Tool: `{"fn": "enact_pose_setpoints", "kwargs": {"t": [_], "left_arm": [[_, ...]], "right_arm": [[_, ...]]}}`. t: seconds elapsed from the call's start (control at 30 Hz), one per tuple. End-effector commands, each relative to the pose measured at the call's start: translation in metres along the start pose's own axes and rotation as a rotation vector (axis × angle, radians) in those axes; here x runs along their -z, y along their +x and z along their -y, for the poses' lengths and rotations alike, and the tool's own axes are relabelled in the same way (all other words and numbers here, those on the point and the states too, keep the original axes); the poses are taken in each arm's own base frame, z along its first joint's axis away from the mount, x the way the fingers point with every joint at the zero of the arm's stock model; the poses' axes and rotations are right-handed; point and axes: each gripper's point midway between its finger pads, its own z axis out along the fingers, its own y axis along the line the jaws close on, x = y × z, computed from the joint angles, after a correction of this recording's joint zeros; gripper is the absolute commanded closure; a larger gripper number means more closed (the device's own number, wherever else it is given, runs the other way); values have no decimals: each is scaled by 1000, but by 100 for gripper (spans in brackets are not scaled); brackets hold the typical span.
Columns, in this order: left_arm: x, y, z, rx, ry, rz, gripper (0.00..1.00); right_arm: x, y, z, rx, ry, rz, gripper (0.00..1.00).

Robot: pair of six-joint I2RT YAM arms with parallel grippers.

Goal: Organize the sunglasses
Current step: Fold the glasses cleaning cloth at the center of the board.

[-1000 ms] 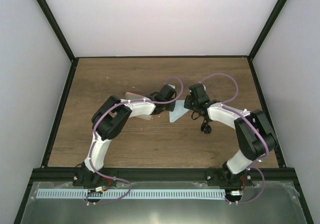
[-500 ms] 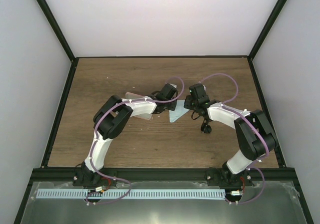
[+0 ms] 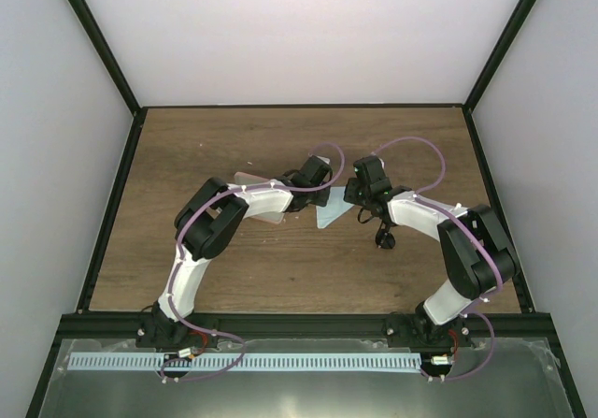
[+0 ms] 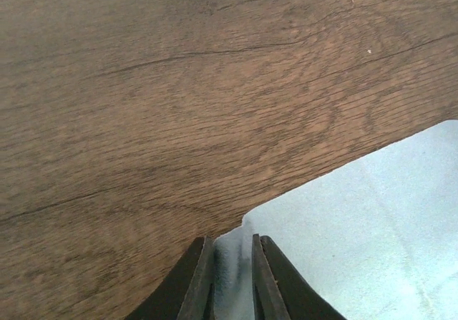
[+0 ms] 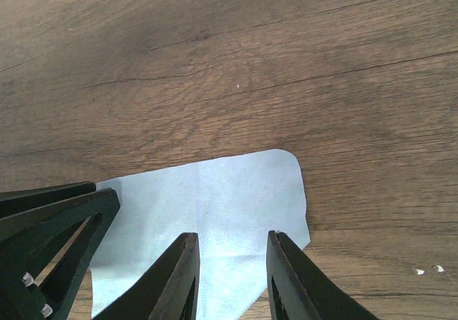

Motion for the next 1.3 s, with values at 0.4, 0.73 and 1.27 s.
{"fn": "enact_pose_setpoints", "kwargs": {"t": [0.4, 0.73, 1.27], "left_arm": [[1, 18, -12, -20, -55, -53, 84], [1, 21, -13, -16, -54, -57, 87], [-2, 25, -10, -18, -42, -74, 96]], "right_arm": [[-2, -2, 1, 2, 4, 2, 71], [-12, -6, 6, 18, 57, 9, 72], [-36, -17, 23, 21, 176, 21, 71]]}}
